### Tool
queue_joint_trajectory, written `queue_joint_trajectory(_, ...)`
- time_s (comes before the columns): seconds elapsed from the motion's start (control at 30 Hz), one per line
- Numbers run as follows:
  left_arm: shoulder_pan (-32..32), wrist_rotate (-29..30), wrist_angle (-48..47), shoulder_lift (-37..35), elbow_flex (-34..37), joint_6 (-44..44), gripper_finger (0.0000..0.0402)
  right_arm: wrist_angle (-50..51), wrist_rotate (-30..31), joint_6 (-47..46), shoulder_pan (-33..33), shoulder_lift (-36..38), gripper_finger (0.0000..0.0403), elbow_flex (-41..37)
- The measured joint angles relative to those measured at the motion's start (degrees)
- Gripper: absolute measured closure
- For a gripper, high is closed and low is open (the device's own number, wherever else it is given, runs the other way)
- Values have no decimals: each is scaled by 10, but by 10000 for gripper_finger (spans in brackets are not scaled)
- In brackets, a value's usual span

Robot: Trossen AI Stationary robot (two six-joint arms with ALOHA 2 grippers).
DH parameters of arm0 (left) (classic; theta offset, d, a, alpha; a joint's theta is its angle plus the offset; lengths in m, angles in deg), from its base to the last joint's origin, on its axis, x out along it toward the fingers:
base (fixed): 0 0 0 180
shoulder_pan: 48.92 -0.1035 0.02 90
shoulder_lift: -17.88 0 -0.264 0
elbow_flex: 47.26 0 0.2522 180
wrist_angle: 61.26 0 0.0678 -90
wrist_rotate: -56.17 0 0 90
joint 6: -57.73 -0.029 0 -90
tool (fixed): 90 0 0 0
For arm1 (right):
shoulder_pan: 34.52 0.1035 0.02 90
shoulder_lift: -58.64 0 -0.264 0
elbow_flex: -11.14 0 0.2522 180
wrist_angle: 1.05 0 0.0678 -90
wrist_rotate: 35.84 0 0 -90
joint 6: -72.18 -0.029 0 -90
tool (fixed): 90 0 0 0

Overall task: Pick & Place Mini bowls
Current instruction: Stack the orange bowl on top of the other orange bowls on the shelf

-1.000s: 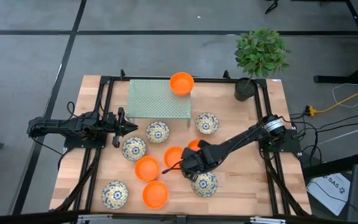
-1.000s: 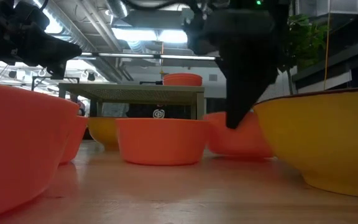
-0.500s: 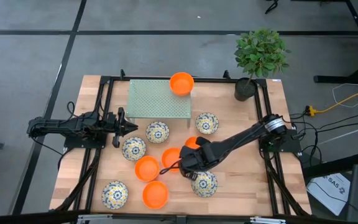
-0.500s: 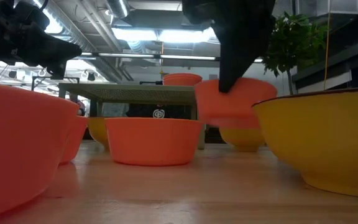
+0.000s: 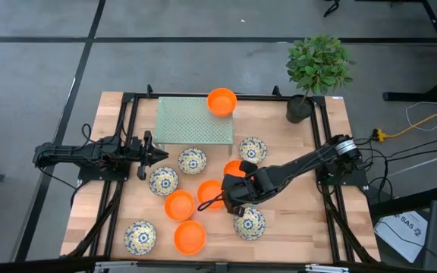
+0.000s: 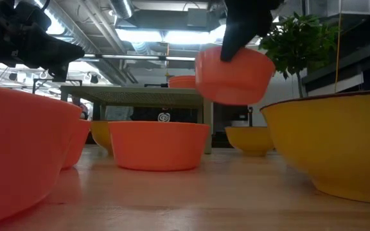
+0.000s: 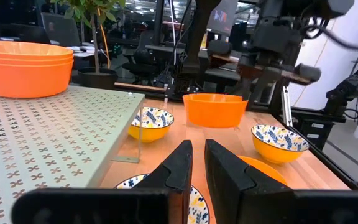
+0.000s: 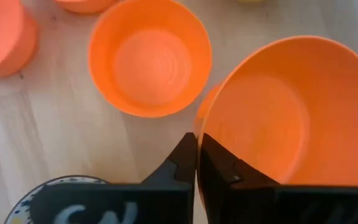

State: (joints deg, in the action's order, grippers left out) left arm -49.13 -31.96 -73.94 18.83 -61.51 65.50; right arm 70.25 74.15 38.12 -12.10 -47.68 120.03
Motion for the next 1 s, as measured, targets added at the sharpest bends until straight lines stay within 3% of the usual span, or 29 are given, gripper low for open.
queue_joint_trajectory(0.57,0,0,1,0,0,0,363,-26,80,105,-25,51,391,4)
queue_joint_trajectory(1.0,0,0,4,0,0,0,363,-29,79,281,-55,51,391,132)
